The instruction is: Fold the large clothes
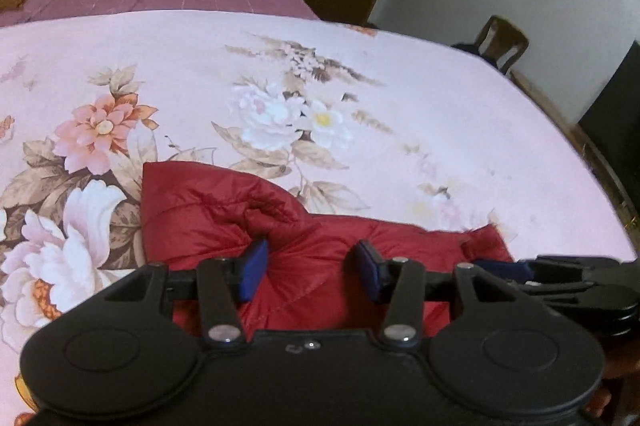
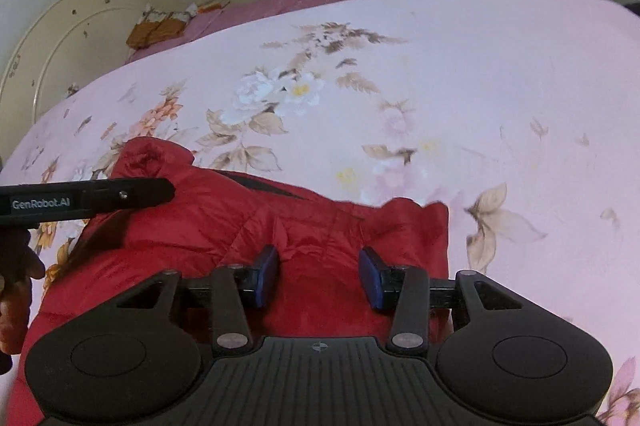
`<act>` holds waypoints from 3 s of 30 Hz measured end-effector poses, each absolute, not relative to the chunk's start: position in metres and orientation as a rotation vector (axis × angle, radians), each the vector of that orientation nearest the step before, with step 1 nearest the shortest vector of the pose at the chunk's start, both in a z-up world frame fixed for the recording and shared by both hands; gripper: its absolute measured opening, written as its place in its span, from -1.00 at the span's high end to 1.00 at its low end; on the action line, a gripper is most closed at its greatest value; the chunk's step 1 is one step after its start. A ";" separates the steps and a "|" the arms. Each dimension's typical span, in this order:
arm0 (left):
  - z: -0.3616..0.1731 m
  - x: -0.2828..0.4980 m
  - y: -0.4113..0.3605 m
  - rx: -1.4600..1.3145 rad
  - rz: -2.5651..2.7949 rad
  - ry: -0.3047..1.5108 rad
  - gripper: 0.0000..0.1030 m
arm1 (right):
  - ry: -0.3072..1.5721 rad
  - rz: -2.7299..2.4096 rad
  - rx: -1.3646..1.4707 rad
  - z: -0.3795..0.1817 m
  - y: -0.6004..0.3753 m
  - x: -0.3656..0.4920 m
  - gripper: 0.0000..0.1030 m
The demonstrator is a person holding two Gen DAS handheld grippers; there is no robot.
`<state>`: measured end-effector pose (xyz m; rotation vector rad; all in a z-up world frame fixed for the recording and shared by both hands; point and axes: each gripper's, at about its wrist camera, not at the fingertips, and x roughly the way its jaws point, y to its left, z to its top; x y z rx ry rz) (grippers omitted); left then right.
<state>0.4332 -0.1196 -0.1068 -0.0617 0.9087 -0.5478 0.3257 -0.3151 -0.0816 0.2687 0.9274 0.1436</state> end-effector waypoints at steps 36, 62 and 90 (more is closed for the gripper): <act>-0.059 0.222 -0.078 -0.082 -0.589 0.822 0.07 | 0.832 0.382 0.187 -0.003 -0.314 0.153 0.15; -0.078 0.257 -0.076 -0.076 -0.415 0.726 0.02 | 0.709 0.273 0.296 -0.026 -0.351 0.199 0.77; -0.123 0.307 -0.035 -0.500 -0.455 0.902 -0.52 | 0.875 0.258 0.821 -0.103 -0.415 0.245 -0.04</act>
